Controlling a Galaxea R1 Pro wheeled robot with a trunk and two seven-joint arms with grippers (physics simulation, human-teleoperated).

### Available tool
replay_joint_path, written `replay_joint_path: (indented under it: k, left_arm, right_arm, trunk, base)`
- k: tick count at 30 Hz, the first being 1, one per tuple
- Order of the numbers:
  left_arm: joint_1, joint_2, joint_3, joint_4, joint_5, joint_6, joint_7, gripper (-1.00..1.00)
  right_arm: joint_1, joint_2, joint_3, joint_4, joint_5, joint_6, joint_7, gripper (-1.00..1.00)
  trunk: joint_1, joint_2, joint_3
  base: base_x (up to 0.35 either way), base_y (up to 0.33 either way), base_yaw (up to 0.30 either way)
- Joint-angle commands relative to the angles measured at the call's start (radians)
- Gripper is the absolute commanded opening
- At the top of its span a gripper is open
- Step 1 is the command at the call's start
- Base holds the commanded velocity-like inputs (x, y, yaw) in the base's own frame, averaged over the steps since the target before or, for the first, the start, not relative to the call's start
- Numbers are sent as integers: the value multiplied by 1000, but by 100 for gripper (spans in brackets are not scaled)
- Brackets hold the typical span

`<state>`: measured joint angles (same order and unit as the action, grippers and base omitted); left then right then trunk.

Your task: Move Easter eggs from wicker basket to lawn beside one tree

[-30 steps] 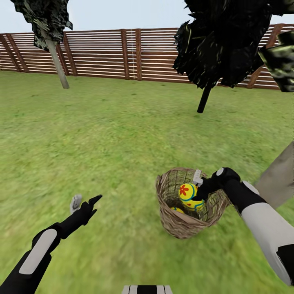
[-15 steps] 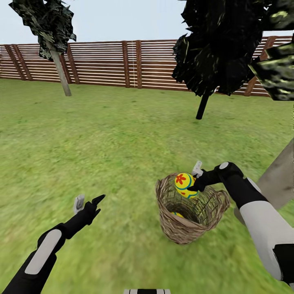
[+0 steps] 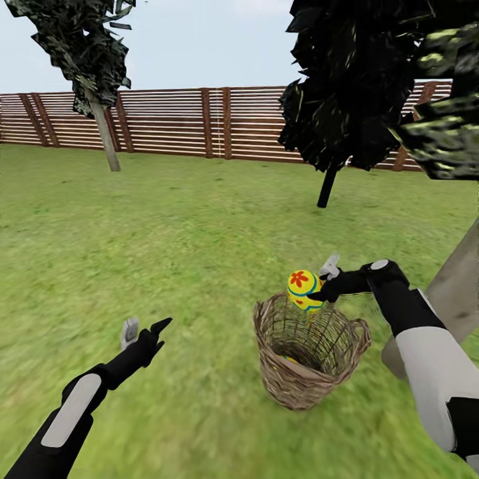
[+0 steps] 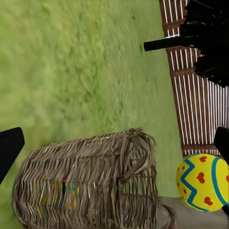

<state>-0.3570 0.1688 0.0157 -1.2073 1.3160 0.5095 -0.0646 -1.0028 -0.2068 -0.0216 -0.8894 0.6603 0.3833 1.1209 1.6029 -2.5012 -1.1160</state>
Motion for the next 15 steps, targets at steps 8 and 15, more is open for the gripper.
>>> replay_joint_path:
  k: [8,15]
  left_arm:
    - [0,-2,3,35,3,6,-1,100]
    - [0,-3,3,43,3,6,-1,100]
  right_arm:
    - [5,-1,-9,-114,1,83,8,-100]
    - [7,0,-137,-187,2,154,152,-100]
  trunk:
    - [-9,13,29]
    - [-36,62,51]
  base:
    - [0,0,0]
    - [0,0,0]
